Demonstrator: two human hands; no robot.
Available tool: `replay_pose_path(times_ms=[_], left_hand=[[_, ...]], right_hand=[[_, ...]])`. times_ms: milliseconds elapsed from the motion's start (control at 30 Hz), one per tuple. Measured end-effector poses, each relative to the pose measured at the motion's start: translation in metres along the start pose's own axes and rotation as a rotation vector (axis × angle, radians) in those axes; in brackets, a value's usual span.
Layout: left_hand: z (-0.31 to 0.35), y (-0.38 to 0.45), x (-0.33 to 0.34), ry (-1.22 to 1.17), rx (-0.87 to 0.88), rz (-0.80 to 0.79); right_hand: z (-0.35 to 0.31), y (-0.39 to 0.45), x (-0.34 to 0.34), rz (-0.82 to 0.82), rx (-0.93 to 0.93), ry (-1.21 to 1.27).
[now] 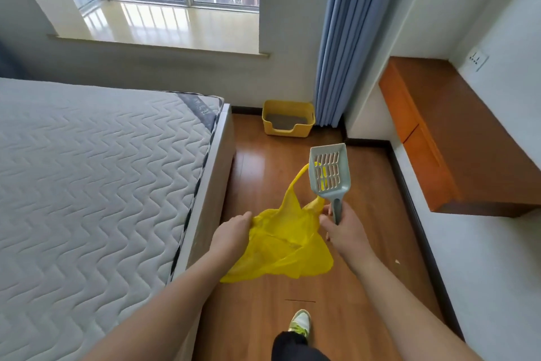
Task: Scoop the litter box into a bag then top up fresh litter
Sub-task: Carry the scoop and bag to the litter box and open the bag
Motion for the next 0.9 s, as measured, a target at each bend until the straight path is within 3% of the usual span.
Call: replay_pose_path(times_ms=[200,433,600,767,900], left_hand=[[0.035,0.07,-0.025,-0.104,-0.037,0.023],[0.066,0.132,-0.057,-0.128,-0.022,0.056],[0.079,0.169,-0.077,-0.188,0.071,0.026],[0.067,0.218,-0.097,-0.195,0.15,0.049],[0.043,0.27,-0.112,-0.045,0.159,0.027]], right_hand=[[0.009,0.079,-0.04,0.152,-0.031,-0.109],[0.006,0.146,-0.062,0.103,-0.184,-0.252],[-0.002,0.189,-0.034,-0.066,-0.087,-0.323],[-0.002,0.244,-0.03,-0.048,0.154,-0.581],[-0.009,0.291,-0.023,-0.018,0.181,-0.618]])
Point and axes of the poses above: each hand's wrist, its own y-axis towards the middle knuckle, its own x-axis out of the palm, z = x × y, the point moved 4 cm from there along y, towards the middle knuckle, and after that the axes turned 2 degrees about x, right-handed, at the moved point
